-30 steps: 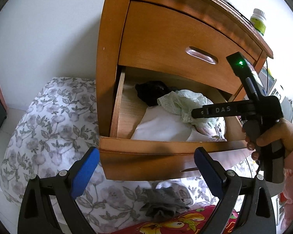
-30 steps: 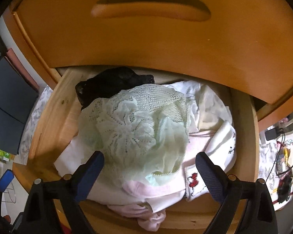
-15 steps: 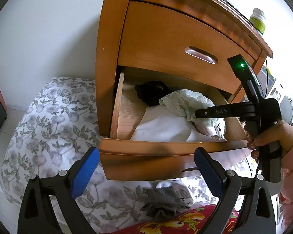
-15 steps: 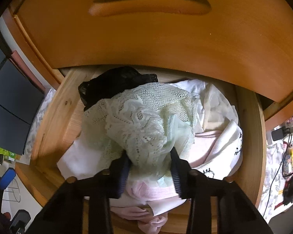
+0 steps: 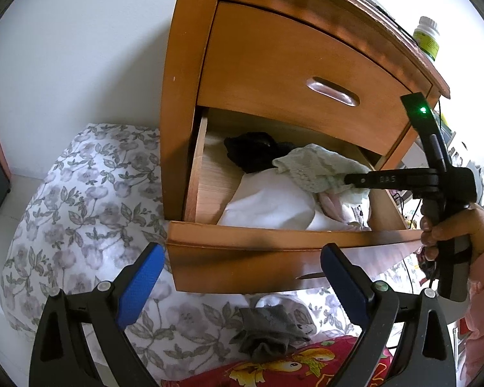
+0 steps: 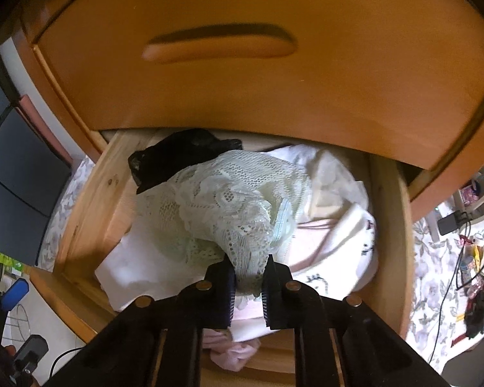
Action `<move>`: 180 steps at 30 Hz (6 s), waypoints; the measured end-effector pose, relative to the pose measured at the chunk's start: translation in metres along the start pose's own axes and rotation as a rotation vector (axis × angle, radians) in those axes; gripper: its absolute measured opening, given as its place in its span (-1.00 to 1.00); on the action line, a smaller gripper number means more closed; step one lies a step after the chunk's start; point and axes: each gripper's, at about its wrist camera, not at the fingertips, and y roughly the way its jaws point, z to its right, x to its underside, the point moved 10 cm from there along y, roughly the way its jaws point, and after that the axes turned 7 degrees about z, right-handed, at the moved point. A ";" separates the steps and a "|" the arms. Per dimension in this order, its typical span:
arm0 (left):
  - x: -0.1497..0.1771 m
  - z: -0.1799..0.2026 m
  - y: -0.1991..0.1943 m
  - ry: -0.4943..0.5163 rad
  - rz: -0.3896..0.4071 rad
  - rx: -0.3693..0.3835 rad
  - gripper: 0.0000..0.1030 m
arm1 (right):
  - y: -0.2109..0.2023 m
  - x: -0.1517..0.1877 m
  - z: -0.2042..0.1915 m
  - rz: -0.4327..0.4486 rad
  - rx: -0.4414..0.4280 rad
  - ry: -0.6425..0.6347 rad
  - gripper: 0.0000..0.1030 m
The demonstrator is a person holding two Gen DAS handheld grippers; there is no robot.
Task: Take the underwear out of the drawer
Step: 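Lift the pale green lace cloth up out of the drawer with the right tool, then carry the lace cloth with the right tool down below the drawer, then lower the lace cloth onto the bedspread and open the right tool, then withdraw the right tool up from the placed lace cloth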
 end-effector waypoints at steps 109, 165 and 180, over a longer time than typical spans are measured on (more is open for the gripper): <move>0.035 0.042 -0.014 0.121 -0.104 -0.045 0.89 | -0.022 0.187 -0.009 -0.143 -0.001 0.064 -0.69; 0.041 0.030 -0.005 0.115 -0.129 -0.109 0.89 | -0.120 0.136 0.030 0.104 0.123 0.124 1.00; -0.013 0.030 -0.027 0.141 -0.036 -0.099 0.89 | -0.142 0.126 0.030 0.165 0.122 0.095 1.00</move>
